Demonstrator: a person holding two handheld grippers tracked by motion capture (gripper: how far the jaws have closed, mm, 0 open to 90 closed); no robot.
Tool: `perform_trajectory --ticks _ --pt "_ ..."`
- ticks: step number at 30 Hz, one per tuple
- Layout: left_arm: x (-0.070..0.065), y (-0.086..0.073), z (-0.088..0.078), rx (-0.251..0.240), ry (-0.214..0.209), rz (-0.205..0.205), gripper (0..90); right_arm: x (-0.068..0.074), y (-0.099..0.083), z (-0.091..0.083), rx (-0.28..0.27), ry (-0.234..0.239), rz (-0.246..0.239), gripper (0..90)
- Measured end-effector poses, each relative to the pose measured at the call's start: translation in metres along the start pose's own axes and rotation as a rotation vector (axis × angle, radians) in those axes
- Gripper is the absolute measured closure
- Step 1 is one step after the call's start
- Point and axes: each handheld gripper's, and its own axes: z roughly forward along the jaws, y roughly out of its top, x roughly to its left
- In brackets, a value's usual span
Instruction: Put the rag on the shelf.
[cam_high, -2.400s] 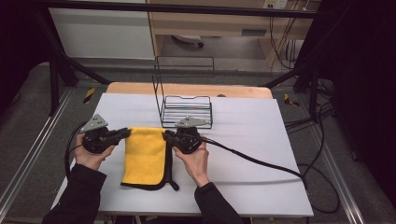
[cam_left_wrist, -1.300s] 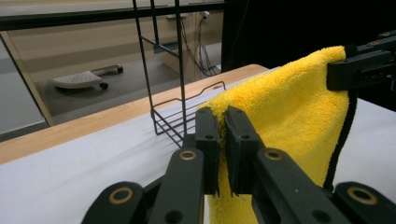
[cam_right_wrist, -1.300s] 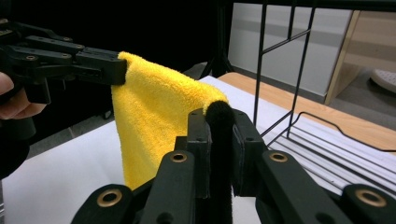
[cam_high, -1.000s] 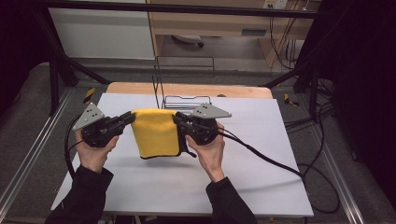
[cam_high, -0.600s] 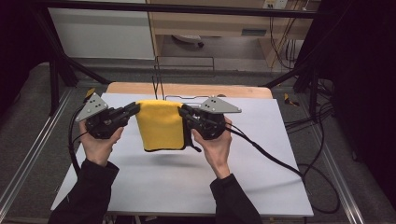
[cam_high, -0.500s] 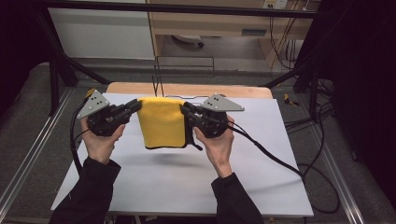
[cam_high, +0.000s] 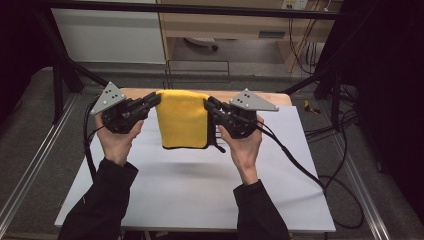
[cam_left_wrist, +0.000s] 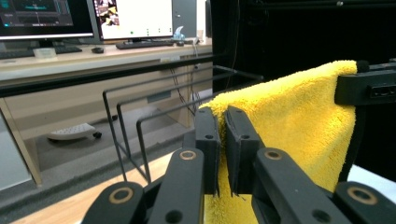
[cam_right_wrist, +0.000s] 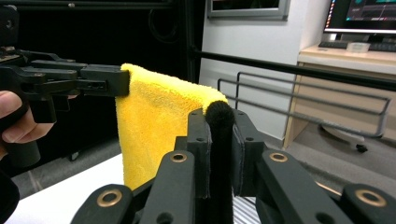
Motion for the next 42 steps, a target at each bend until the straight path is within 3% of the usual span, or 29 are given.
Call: perform_trajectory --ticks 22,42 --pt "-0.001 0.048 0.022 -0.091 0.020 0.019 84.4 -0.019 0.045 -0.005 -0.091 -0.049 -0.021 80.5" --pt "0.005 0.087 0.033 -0.153 0.030 0.025 84.4 -0.032 0.085 -0.001 -0.141 -0.075 -0.048 80.5"
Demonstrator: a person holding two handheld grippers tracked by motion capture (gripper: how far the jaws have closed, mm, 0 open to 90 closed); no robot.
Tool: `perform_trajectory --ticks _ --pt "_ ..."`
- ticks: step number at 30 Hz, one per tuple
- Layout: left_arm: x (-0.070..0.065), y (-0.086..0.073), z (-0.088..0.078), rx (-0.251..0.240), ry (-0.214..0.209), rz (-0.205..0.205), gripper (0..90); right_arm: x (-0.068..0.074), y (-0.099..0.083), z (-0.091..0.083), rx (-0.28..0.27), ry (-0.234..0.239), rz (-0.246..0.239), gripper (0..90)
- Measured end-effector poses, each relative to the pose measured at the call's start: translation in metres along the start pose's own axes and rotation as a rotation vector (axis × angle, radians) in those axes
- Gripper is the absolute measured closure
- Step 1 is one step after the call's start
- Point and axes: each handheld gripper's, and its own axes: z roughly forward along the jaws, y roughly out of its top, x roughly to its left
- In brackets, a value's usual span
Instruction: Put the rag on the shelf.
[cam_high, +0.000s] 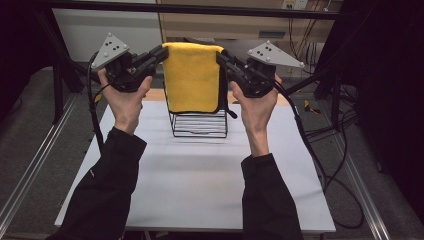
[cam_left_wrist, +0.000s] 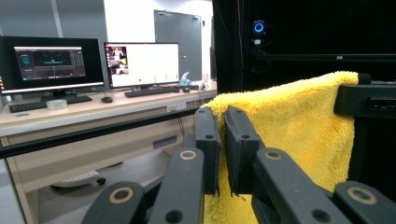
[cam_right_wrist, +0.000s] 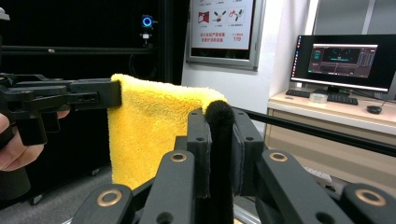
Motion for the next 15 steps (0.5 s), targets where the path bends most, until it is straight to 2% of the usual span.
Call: perform_trajectory --ticks 15 --pt "0.011 0.021 0.012 -0.007 0.027 0.004 84.4 -0.011 0.020 0.019 -0.018 -0.011 -0.002 80.4"
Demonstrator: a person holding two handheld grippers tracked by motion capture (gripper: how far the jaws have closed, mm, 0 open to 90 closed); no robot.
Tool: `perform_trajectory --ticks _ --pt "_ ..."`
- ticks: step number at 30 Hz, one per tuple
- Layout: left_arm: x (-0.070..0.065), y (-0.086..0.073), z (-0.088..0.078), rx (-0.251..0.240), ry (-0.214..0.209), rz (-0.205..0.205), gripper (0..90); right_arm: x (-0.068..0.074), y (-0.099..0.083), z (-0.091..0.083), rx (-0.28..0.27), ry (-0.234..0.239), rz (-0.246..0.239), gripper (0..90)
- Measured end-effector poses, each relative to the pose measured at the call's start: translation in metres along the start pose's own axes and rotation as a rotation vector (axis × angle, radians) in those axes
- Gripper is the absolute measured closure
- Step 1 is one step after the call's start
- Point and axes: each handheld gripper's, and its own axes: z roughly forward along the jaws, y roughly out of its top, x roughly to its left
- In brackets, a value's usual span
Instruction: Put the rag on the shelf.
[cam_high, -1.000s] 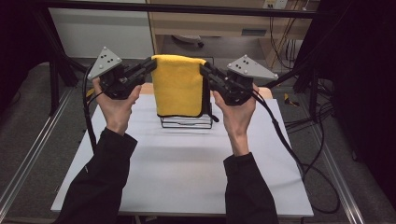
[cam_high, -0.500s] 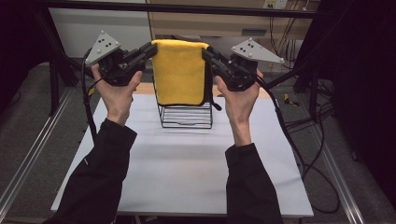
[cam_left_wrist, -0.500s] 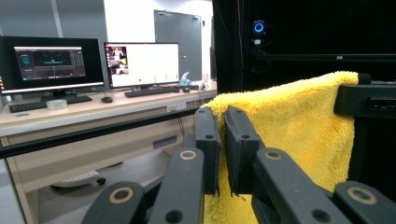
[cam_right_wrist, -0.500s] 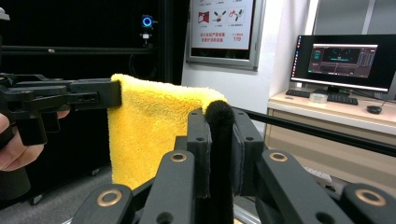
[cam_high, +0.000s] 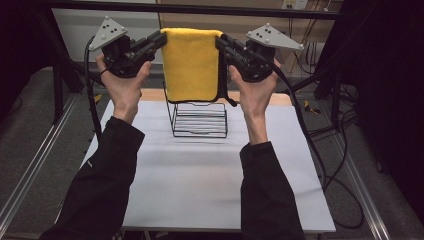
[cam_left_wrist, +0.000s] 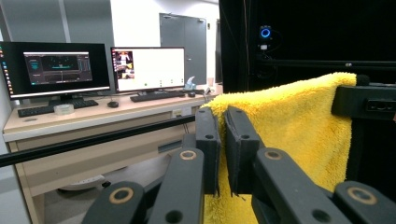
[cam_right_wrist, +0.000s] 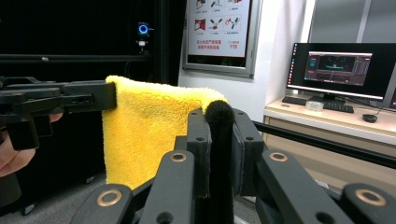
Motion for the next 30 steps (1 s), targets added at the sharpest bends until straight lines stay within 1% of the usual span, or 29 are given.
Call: perform_trajectory --ticks 5,7,8,9,13,19,25,28,30 --pt "0.002 0.005 0.002 -0.008 0.008 -0.003 84.4 -0.003 0.005 0.005 -0.010 0.001 -0.001 80.4" --pt "0.003 0.007 0.004 -0.009 0.005 -0.009 84.4 -0.004 0.006 0.007 -0.014 -0.001 -0.005 80.4" --pt "0.004 0.008 0.004 -0.010 0.012 0.003 84.4 -0.004 0.007 0.008 -0.015 -0.002 -0.005 80.4" --pt "0.004 0.009 0.005 -0.012 0.007 -0.007 84.4 -0.005 0.008 0.008 -0.017 -0.002 -0.006 80.5" --pt "0.007 0.014 0.009 -0.013 0.014 -0.001 84.4 -0.007 0.011 0.012 -0.018 -0.003 -0.003 80.4" --pt "0.012 0.019 0.014 -0.016 0.019 -0.010 84.4 -0.010 0.017 0.019 -0.023 -0.007 0.001 80.4" --pt "0.017 0.026 0.019 -0.019 0.035 -0.003 84.3 -0.013 0.023 0.028 -0.031 -0.010 -0.003 80.4" --pt "0.019 0.028 0.021 -0.026 0.036 -0.006 84.4 -0.016 0.025 0.032 -0.034 -0.016 -0.008 80.4" --pt "0.020 0.030 0.024 -0.026 0.044 0.005 84.4 -0.018 0.027 0.035 -0.035 -0.018 -0.005 80.4"
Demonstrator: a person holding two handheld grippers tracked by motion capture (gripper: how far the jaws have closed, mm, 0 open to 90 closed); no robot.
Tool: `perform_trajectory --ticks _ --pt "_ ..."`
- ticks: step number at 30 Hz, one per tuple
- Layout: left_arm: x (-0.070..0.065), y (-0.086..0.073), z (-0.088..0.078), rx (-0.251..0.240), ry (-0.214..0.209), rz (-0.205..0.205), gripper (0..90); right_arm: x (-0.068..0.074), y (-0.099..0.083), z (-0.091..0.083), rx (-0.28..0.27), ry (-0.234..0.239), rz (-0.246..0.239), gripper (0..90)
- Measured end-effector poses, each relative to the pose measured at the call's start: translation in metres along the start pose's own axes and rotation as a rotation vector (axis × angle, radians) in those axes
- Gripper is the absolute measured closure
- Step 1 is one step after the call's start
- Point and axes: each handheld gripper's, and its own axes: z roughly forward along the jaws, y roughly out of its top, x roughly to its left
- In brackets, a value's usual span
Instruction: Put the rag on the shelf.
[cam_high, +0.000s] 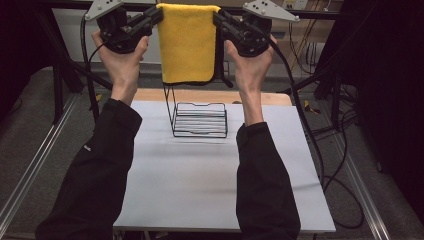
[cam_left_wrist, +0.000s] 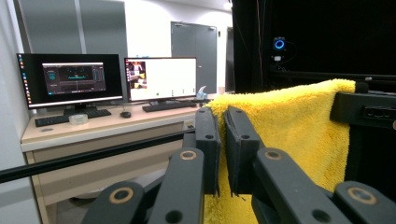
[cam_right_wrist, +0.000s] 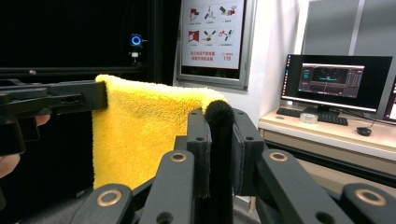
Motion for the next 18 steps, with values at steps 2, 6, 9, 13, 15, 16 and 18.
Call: perform_trajectory --ticks 2,6,9,13,15,16,18 --pt "0.001 0.002 0.003 -0.002 0.000 -0.004 84.4 -0.002 0.002 0.002 -0.002 -0.002 -0.003 80.4" --pt "0.003 0.001 0.008 -0.008 0.004 -0.012 84.4 -0.006 0.004 0.007 -0.002 -0.007 -0.010 80.4" --pt "0.005 0.001 0.012 -0.010 0.010 -0.013 84.4 -0.008 0.004 0.010 -0.003 -0.011 -0.015 80.4" --pt "0.009 0.000 0.018 -0.004 0.022 -0.009 84.4 -0.011 0.003 0.016 0.001 -0.018 -0.022 80.4" --pt "0.012 -0.002 0.020 -0.004 0.023 -0.010 84.4 -0.013 0.002 0.020 0.004 -0.016 -0.017 80.4" --pt "0.013 -0.003 0.020 -0.004 0.023 -0.012 84.3 -0.013 0.001 0.022 0.006 -0.016 -0.020 80.4" --pt "0.015 -0.007 0.021 -0.003 0.025 -0.013 84.3 -0.014 -0.001 0.024 0.013 -0.015 -0.029 80.3"
